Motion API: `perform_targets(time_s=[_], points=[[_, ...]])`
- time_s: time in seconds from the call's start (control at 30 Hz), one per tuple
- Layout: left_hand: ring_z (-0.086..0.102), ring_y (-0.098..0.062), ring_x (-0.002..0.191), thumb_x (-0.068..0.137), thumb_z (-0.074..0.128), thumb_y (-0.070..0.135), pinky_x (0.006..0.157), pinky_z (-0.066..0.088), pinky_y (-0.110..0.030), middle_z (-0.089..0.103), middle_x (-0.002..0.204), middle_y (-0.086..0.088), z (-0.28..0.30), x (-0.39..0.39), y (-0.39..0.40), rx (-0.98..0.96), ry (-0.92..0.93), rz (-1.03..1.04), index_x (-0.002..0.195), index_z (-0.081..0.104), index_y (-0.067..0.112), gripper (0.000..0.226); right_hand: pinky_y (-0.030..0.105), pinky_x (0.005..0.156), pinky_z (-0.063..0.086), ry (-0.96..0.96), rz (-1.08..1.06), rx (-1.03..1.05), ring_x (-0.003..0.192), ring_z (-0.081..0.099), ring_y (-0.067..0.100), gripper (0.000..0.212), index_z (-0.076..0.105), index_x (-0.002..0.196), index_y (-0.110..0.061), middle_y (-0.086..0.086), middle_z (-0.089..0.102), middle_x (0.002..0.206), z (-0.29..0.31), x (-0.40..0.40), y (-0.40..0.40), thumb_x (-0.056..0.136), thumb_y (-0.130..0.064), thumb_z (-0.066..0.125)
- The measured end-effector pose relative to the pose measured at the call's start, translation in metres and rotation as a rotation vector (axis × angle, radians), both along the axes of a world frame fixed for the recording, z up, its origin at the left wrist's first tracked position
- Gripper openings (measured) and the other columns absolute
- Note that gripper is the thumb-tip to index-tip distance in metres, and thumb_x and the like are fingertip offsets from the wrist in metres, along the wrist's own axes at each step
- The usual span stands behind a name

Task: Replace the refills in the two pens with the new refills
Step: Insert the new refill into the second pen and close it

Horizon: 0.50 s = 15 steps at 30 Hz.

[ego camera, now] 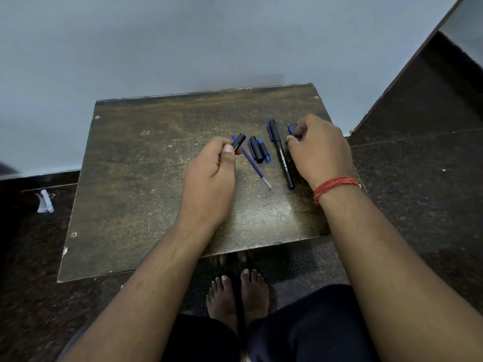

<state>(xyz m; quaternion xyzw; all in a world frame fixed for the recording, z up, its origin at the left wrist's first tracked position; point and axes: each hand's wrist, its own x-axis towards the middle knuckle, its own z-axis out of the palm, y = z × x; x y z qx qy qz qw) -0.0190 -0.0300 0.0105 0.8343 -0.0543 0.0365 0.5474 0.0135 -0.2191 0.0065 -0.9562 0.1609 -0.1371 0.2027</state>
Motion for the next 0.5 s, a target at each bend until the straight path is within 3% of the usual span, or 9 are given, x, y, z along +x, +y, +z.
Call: perform_targets(time_s=[0.17,0.37,0.5], points=[[0.04,-0.004,0.056,0.106,0.04,0.023,0.053,0.033,-0.025,0.048,0.066,0.007,0.001,0.0,0.0,-0.003,-0.006,-0.004,0.096,0.062,0.015,0.025,0.038,0.079,0.054,-0.001,-0.001,0.042,0.092,0.062,0.024,0.012,0.064,0.097,-0.021,-0.001,0.066,0.094,0.0,0.0,-0.001,0.091,-0.031,0.065],[0.04,-0.002,0.056,0.106,0.04,0.023,0.05,0.031,-0.02,0.049,0.066,0.005,0.003,-0.001,0.0,-0.006,0.004,0.003,0.096,0.062,0.015,0.025,0.032,0.07,0.051,-0.043,0.001,0.086,0.087,0.061,0.02,0.009,0.063,0.095,-0.022,-0.004,0.064,0.09,0.003,-0.001,0.0,0.091,-0.029,0.064],[0.04,-0.002,0.056,0.106,0.04,0.023,0.051,0.032,-0.021,0.048,0.065,0.008,0.003,0.0,0.0,-0.02,-0.005,0.018,0.097,0.062,0.017,0.025,0.038,0.073,0.055,-0.064,0.034,0.122,0.085,0.062,0.019,0.005,0.063,0.091,-0.024,-0.007,0.063,0.083,0.012,-0.003,0.007,0.091,-0.029,0.063]])
